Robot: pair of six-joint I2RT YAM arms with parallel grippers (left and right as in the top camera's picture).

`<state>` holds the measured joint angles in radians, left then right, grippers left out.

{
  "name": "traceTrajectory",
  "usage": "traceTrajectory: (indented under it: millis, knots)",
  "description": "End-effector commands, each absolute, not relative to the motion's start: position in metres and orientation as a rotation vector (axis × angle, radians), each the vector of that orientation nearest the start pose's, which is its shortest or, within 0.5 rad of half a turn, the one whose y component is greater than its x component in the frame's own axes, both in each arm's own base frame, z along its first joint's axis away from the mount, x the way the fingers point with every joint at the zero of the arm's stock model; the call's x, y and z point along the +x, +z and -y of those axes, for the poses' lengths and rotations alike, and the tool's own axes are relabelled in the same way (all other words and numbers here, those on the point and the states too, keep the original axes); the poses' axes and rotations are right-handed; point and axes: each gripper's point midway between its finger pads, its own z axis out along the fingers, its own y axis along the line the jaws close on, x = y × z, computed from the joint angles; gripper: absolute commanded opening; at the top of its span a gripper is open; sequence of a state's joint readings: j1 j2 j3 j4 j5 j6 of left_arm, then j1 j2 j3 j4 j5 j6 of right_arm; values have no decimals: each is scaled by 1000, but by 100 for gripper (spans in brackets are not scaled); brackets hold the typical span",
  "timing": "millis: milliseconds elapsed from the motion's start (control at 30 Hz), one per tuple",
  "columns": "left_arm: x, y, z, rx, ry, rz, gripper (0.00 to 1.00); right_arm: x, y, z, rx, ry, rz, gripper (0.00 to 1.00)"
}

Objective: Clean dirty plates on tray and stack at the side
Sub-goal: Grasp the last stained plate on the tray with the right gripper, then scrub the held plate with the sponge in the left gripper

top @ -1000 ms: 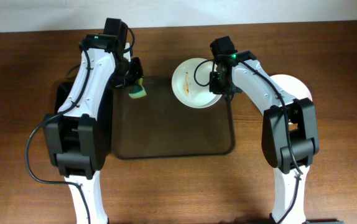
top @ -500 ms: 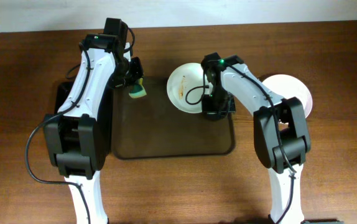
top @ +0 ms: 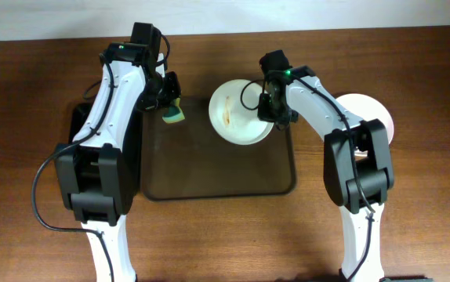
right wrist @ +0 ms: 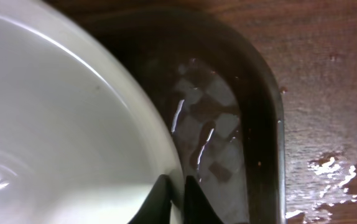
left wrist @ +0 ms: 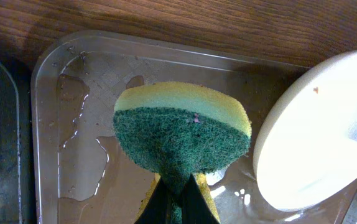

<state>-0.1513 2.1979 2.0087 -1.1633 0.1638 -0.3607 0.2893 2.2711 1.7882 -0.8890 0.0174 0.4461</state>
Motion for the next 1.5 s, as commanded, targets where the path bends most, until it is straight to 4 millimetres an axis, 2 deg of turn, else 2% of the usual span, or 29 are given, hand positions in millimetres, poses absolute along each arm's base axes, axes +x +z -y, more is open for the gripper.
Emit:
traceTrajectory:
  millis: [0, 67, 167, 200, 267, 333, 400, 433, 500, 533, 600, 633, 667, 700, 767, 800, 867, 933, 967, 1067, 1167, 1200, 1233, 1300, 1333, 1400, 1433, 1467]
  knots:
    - [470, 104, 101, -285, -309, -2937, 1, 443, 5, -133, 242, 54, -3041, 4]
    - [470, 104, 101, -285, -309, -2937, 1, 417, 6, -139, 208, 42, -3141, 4]
    - [470, 104, 102, -281, -310, -2937, 1, 385, 9, -179, 101, 105, -3230, 4]
    - [470, 104, 103, -279, -310, -2937, 1, 385, 14, -194, 65, 167, -3225, 8]
    - [470, 104, 103, -280, -311, -2938, 1, 404, 28, -212, 77, 265, -3150, 40]
    - [469, 104, 105, -272, -312, -2939, 1, 420, 33, -231, 128, 401, -3078, 42]
    - [467, 104, 113, -248, -313, -2943, 1, 422, 33, -242, 229, 401, -3055, 33]
    - [467, 104, 113, -247, -312, -2945, 1, 424, 32, -237, 217, 348, -3042, 32]
    - [464, 103, 112, -250, -309, -2955, 1, 425, 22, -222, 16, 209, -3028, 32]
    - [464, 103, 112, -249, -309, -2956, 1, 419, 15, -218, -56, 188, -3044, 28]
    - [462, 101, 112, -251, -306, -2966, 1, 408, 1, -211, -46, 153, -3082, 26]
    - [460, 98, 112, -253, -303, -2973, 1, 408, 1, -210, -42, 155, -3082, 25]
    - [461, 98, 112, -252, -304, -2972, 1, 407, 1, -213, -43, 173, -3086, 15]
    - [461, 98, 112, -252, -304, -2970, 1, 404, 0, -219, 64, 204, -3099, 4]
    - [461, 98, 113, -249, -304, -2971, 1, 405, -6, -219, 345, 188, -3083, 4]
    - [461, 98, 113, -250, -304, -2972, 1, 409, -7, -222, 408, 206, -3058, 4]
    - [459, 88, 108, -248, -254, -2980, 1, 410, -6, -226, 363, 233, -3059, 4]
    - [457, 63, 111, -38, -225, -2984, 1, 408, -6, -231, 264, 232, -3065, 4]
    - [458, 50, 115, 7, -226, -2968, 1, 407, -7, -232, 248, 230, -3066, 4]
    - [468, 15, 144, 333, -229, -2826, 1, 407, -7, -233, 245, 233, -3066, 4]
    - [446, -12, 176, 532, -222, -2811, 1, 406, -7, -233, 234, 232, -3067, 4]
    - [444, -11, 181, 557, -198, -2807, 1, 406, -7, -233, 233, 232, -3067, 4]
    - [438, -4, 191, 600, -288, -2821, 1, 406, -7, -233, 233, 232, -3067, 4]
    - [424, 17, 217, 617, -638, -2826, 1, 406, -7, -233, 233, 232, -3067, 4]
    - [429, 22, 209, 506, -680, -2853, 1, 406, -7, -233, 233, 233, -3067, 4]
    - [433, 32, 180, 256, -683, -2947, 1, 406, -7, -233, 227, 232, -3067, 4]
    - [437, 37, 152, 139, -653, -2986, 1, 407, -7, -233, 227, 232, -3067, 4]
    - [440, 33, 135, 89, -573, -3000, 1, 407, -6, -234, 227, 235, -3064, 4]
